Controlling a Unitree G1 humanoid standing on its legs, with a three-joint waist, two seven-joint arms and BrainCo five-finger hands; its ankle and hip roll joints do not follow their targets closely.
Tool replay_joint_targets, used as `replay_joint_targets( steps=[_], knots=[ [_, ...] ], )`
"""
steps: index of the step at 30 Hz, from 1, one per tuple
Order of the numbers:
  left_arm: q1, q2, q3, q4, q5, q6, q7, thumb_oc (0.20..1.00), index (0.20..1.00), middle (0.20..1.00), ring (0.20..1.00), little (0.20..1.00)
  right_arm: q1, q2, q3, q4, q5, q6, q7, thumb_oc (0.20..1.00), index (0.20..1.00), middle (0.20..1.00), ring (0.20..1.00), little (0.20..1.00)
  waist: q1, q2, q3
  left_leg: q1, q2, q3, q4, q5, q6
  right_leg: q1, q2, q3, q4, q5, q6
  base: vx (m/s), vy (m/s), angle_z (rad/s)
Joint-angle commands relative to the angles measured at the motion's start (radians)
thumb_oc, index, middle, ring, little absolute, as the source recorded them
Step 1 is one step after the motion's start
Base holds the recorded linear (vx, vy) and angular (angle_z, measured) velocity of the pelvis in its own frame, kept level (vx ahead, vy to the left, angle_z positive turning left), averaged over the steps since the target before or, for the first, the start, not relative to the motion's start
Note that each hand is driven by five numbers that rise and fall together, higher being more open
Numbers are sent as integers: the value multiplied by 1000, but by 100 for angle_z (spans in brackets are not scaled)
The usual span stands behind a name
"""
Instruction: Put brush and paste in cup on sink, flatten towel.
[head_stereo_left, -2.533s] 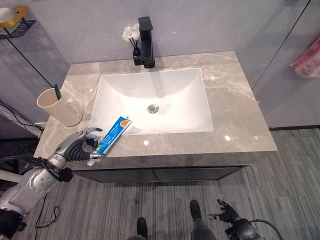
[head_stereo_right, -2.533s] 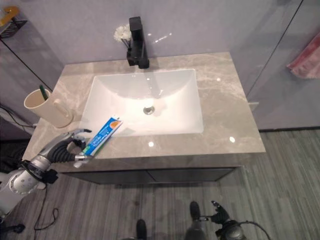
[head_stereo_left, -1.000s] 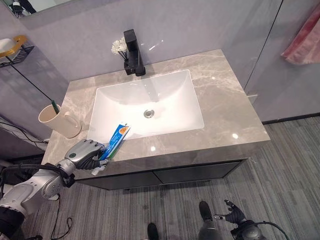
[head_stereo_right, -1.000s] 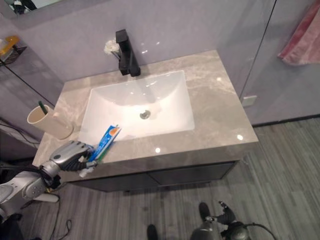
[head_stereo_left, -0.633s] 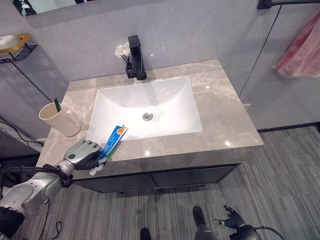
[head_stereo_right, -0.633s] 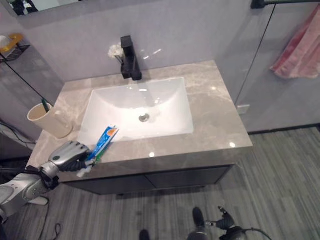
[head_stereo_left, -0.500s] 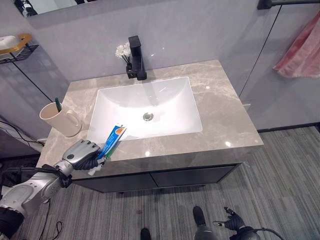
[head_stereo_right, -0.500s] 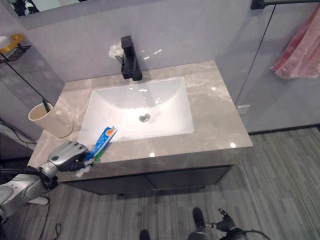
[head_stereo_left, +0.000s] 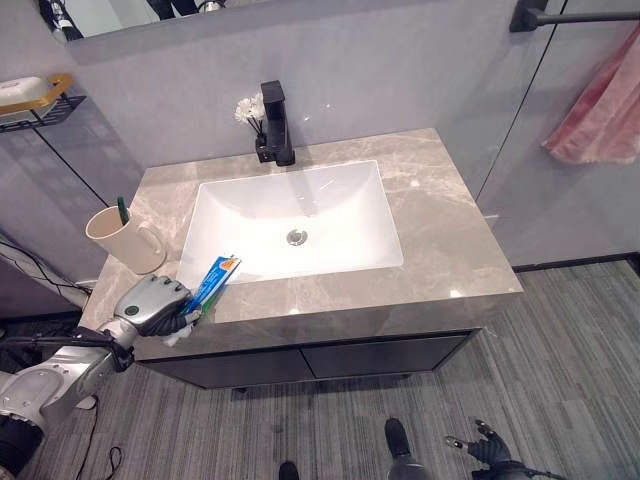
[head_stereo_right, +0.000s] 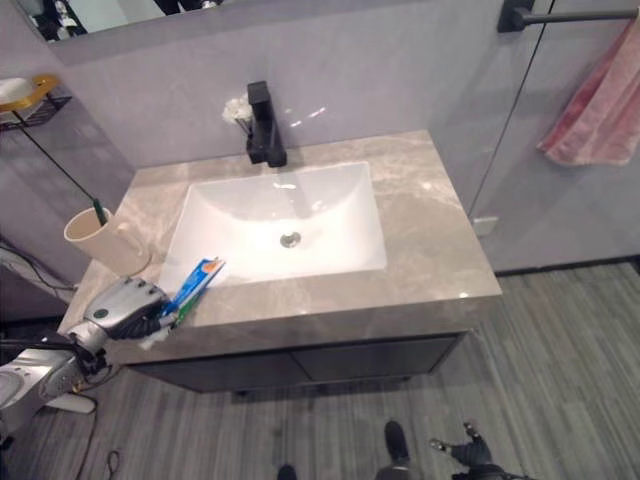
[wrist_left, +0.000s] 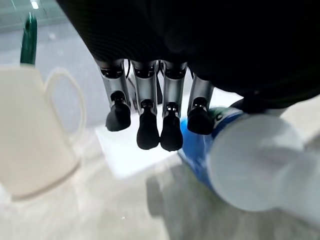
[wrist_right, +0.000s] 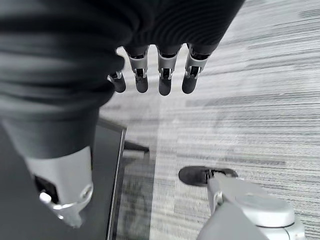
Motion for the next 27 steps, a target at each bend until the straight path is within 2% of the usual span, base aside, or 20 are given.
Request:
replay_joint_targets(
  steps=[1, 7, 10, 13, 14, 15, 16, 17, 19, 21, 22, 27],
  knots=[
    [-132, 124, 83, -7, 7, 34, 87, 200, 200, 200, 200, 200, -2, -13, -70, 13, 130, -20, -25, 1000, 1000, 1000, 1000, 1000, -24, -22, -8, 34, 44, -20, 11, 4, -43, 20, -82, -5, 8, 2, 91, 0, 0, 0],
    [-198, 218, 107, -43, 28, 32, 117, 200, 200, 200, 200, 200, 22, -78, -232, 5, 283, -37, -48, 1000, 1000, 1000, 1000, 1000, -35, -29, -23, 43, 48, -24, 11, 0, -47, 33, -78, -8, 8, -2, 92, 11, -6, 4],
    [-254, 290, 124, -90, 31, 30, 133, 200, 200, 200, 200, 200, 35, -160, -378, -28, 424, -60, -70, 1000, 1000, 1000, 1000, 1000, -46, -31, -32, 46, 50, -29, 11, -2, -48, 43, -80, -16, 8, -3, 94, 1, -1, 3],
    [-205, 246, 168, -118, -37, 13, 92, 200, 200, 200, 200, 200, 50, -171, -417, -100, 422, -73, -86, 1000, 1000, 1000, 1000, 1000, -41, -35, -39, 48, 50, -26, 11, -4, -48, 43, -80, -14, 8, -4, 94, 1, 11, 3],
    [-173, 207, 193, -118, -81, 17, 66, 448, 448, 448, 448, 448, 51, -166, -417, -106, 412, -72, -89, 1000, 1000, 1000, 1000, 1000, -38, -36, -40, 49, 50, -25, 11, -4, -47, 43, -80, -14, 8, -4, 94, -15, -6, -4],
    [-80, 42, 258, -122, -234, 45, -20, 1000, 1000, 1000, 1000, 1000, 51, -139, -407, -120, 386, -61, -89, 1000, 1000, 1000, 1000, 1000, -29, -45, -37, 50, 51, -28, 11, -2, -45, 43, -79, -13, 8, -5, 89, -16, -8, -4],
    [-14, -66, 320, -151, -335, 72, -70, 1000, 1000, 1000, 1000, 1000, 52, -116, -402, -108, 375, -42, -87, 1000, 1000, 1000, 1000, 1000, -29, -43, -35, 50, 53, -27, 11, -2, -42, 44, -78, -12, 8, -7, 88, -12, -18, -6],
    [66, -99, 381, -240, -387, 104, -158, 1000, 1000, 1000, 1000, 1000, 36, -100, -385, -89, 365, -18, -75, 1000, 1000, 1000, 1000, 1000, -30, -36, -33, 53, 55, -27, 11, -5, -40, 47, -76, -12, 8, -9, 85, -4, -19, -9],
    [148, -152, 419, -313, -496, 122, -246, 1000, 1000, 1000, 1000, 1000, 12, -57, -316, -33, 317, 34, -22, 1000, 1000, 1000, 1000, 1000, -19, -31, -27, 53, 56, -27, 11, -3, -39, 47, -72, -11, 8, -9, 81, -14, -8, 3],
    [172, -172, 425, -329, -535, 129, -267, 1000, 1000, 1000, 1000, 1000, 2, -44, -273, -10, 272, 53, 2, 1000, 1000, 1000, 1000, 1000, -15, -29, -23, 52, 57, -27, 11, 0, -39, 46, -71, -10, 8, -9, 78, -25, -8, 7],
    [208, -202, 431, -344, -570, 135, -295, 1000, 1000, 1000, 1000, 1000, -16, -34, -214, 14, 205, 79, 31, 1000, 1000, 1000, 1000, 1000, -5, -24, -15, 48, 57, -27, 11, 3, -39, 43, -70, -10, 8, -10, 75, 0, 0, 0],
    [281, -266, 466, -369, -576, 150, -317, 1000, 1000, 1000, 1000, 1000, -30, -18, -123, 29, 87, 103, 62, 1000, 1000, 1000, 1000, 1000, 5, -10, 3, 32, 58, -32, 11, 13, -38, 33, -67, -11, 8, -10, 69, -25, -6, -3]
  ],
)
